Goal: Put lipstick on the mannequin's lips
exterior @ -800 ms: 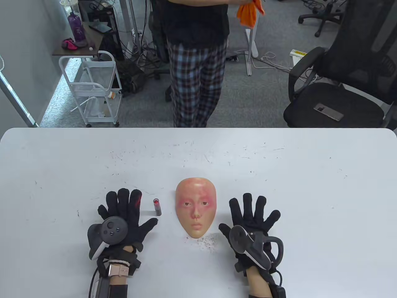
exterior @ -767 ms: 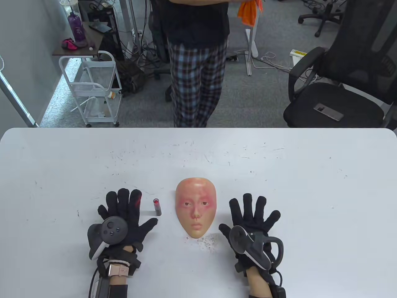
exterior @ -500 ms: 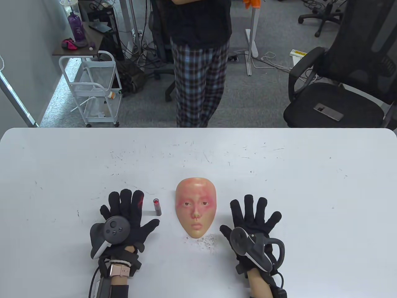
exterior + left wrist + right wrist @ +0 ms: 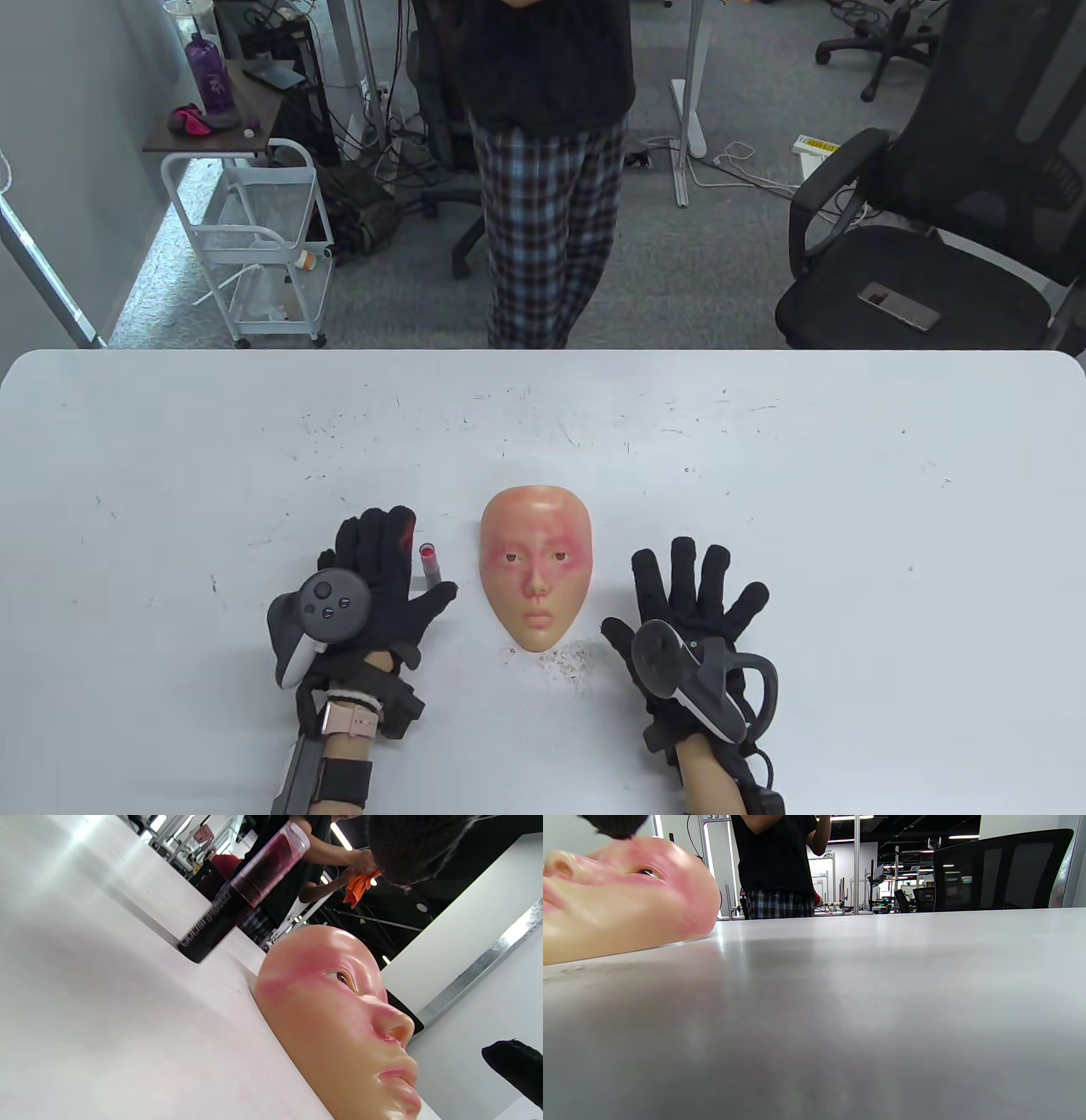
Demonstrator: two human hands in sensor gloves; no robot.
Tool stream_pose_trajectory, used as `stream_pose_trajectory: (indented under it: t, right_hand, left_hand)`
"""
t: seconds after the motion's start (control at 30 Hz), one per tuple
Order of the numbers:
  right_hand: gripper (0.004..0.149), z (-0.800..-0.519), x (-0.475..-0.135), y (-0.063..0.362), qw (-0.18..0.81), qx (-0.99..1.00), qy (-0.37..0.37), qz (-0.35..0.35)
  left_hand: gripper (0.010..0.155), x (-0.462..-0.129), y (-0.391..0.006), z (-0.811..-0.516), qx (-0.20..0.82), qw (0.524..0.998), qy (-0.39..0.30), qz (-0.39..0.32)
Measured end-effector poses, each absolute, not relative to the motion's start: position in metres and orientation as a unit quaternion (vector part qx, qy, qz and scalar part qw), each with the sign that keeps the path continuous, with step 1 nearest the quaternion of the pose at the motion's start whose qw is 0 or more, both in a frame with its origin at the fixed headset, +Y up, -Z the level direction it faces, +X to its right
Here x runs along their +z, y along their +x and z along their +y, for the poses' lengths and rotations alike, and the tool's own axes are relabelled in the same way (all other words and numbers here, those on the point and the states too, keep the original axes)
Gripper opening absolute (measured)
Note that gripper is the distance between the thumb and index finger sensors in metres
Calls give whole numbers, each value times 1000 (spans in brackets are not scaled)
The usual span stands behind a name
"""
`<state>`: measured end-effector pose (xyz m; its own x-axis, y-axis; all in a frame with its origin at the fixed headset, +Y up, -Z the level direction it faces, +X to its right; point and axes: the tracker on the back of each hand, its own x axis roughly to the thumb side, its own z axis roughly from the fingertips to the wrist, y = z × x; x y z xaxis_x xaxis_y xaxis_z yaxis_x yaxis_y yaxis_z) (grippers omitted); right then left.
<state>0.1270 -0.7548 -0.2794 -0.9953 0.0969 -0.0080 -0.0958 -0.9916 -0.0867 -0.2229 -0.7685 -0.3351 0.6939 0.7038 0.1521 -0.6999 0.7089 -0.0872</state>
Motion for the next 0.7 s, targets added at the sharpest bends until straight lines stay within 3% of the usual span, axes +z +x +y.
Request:
stream_pose_trajectory:
  t: [0.17, 0.33, 0.57, 0.7]
  right_hand:
    - [84, -756, -280, 129, 56, 998, -7, -42]
    - [83, -757, -279, 129, 61, 997, -4, -38]
    - [82, -757, -273, 121, 91, 994, 35, -42]
    - [79, -755, -269, 112, 190, 977, 92, -31]
  left_hand:
    - [78, -344, -209, -771, 333, 940, -44, -66]
    - [56, -337, -211, -764, 311, 948, 24, -68]
    - [53, -326, -204, -742, 323, 938, 54, -114]
    - [54, -318, -178, -718, 326, 928, 58, -169]
